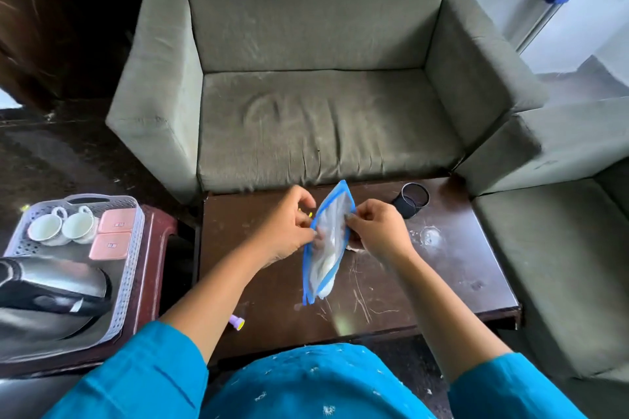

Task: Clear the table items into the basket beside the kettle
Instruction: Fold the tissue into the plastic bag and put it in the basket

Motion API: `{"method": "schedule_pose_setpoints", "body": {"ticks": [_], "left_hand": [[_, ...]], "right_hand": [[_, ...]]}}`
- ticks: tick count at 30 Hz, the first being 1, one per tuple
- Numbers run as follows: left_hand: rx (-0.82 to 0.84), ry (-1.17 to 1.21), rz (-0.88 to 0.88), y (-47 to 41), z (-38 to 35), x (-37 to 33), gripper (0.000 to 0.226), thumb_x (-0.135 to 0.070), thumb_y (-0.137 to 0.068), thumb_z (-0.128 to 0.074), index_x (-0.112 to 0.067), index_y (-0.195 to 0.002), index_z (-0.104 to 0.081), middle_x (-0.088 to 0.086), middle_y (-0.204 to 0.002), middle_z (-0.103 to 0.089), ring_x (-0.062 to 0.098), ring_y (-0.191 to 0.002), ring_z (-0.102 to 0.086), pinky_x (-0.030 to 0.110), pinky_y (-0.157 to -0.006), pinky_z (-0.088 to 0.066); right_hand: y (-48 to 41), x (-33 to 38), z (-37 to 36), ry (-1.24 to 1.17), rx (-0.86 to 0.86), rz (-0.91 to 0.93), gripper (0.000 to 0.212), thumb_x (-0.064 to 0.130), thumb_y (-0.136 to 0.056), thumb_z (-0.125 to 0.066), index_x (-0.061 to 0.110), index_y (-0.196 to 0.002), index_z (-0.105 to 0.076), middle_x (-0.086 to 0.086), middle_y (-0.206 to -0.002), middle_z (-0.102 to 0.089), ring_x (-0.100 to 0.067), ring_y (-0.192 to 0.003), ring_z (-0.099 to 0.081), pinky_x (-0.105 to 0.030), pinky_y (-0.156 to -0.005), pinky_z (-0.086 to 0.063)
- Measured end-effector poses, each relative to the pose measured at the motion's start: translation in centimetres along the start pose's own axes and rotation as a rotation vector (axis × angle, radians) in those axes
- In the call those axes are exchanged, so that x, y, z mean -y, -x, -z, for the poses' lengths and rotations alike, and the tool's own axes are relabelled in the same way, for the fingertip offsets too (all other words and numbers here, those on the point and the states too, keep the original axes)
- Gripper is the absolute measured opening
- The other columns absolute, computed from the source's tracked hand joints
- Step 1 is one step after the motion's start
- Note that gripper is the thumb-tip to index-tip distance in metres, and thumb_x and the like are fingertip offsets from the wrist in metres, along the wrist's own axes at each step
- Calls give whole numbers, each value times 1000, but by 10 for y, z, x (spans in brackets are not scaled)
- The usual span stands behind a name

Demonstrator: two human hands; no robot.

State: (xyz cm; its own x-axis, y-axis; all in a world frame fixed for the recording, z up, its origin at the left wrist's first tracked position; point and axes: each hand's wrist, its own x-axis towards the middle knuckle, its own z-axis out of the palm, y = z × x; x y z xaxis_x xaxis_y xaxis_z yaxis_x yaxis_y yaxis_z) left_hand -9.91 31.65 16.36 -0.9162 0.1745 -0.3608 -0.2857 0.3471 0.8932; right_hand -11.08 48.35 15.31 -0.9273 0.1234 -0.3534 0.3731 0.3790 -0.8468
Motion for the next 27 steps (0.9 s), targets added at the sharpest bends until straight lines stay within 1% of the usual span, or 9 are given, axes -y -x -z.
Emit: {"method": "schedule_pose_setpoints", "body": {"ticks": [4,6,8,13,16,18,22,25,27], "left_hand": [[-123,-352,-151,0,14,0,43,11,-71,-41,-30,-75,-54,2,-72,-56,26,-68,-65,37,-64,-50],[-138,-540,-211,0,14,-2,39,9,-74,-43,-17,-90,-68,5,-89,-58,29,-85,-61,39,-76,-49],[-127,-627,-227,-1,10,-4,40,6,-78,-46,-9,-110,-64,7,-114,-56,28,-99,-57,39,-86,-46],[9,-661,-290,3,-2,-9,45,-1,-78,-53,-12,-121,-53,3,-120,-48,27,-101,-56,41,-83,-47],[5,-628,-296,4,-5,-9,48,1,-77,-52,-12,-123,-52,3,-124,-47,28,-108,-54,40,-87,-46],[7,-635,-285,4,-5,-7,58,4,-76,-50,-11,-133,-46,4,-139,-42,23,-124,-45,29,-101,-35],[21,-631,-330,8,-7,-4,61,6,-76,-46,-11,-134,-45,3,-144,-40,17,-130,-40,6,-96,-19],[30,-613,-364,13,-8,-6,62,10,-75,-41,-10,-134,-46,3,-143,-40,18,-126,-44,8,-96,-24],[36,-643,-410,18,-10,-9,63,10,-76,-40,-10,-135,-43,2,-145,-38,19,-128,-43,20,-105,-31]], "right_hand": [[-3,4,14,459,-133,174,14,8,-75,-51,21,-73,-47,1,-60,-55,-27,-61,-53,-30,-53,-38],[-1,5,16,628,-147,209,16,7,-76,-45,23,-78,-45,0,-57,-47,-32,-60,-46,-30,-48,-29],[4,7,14,775,-186,272,15,7,-78,-47,20,-84,-45,-2,-61,-42,-34,-60,-43,-31,-51,-27],[19,20,-9,722,-141,537,7,7,-77,-57,6,-85,-57,-16,-81,-58,-38,-71,-55,-33,-57,-32],[20,17,-29,748,72,435,14,11,-80,-54,6,-92,-59,-18,-89,-66,-39,-84,-59,-33,-62,-33],[17,11,-37,847,160,374,19,12,-83,-52,1,-97,-56,-21,-94,-66,-38,-90,-60,-31,-63,-33],[6,4,-44,919,231,281,27,10,-83,-49,-3,-107,-54,-20,-101,-65,-36,-98,-60,-33,-69,-40],[-4,3,-50,939,256,296,23,9,-84,-47,0,-103,-56,-18,-102,-65,-34,-99,-60,-31,-68,-36],[-6,0,-53,985,271,299,25,10,-87,-44,1,-106,-56,-18,-109,-64,-33,-105,-58,-34,-75,-40]]}}
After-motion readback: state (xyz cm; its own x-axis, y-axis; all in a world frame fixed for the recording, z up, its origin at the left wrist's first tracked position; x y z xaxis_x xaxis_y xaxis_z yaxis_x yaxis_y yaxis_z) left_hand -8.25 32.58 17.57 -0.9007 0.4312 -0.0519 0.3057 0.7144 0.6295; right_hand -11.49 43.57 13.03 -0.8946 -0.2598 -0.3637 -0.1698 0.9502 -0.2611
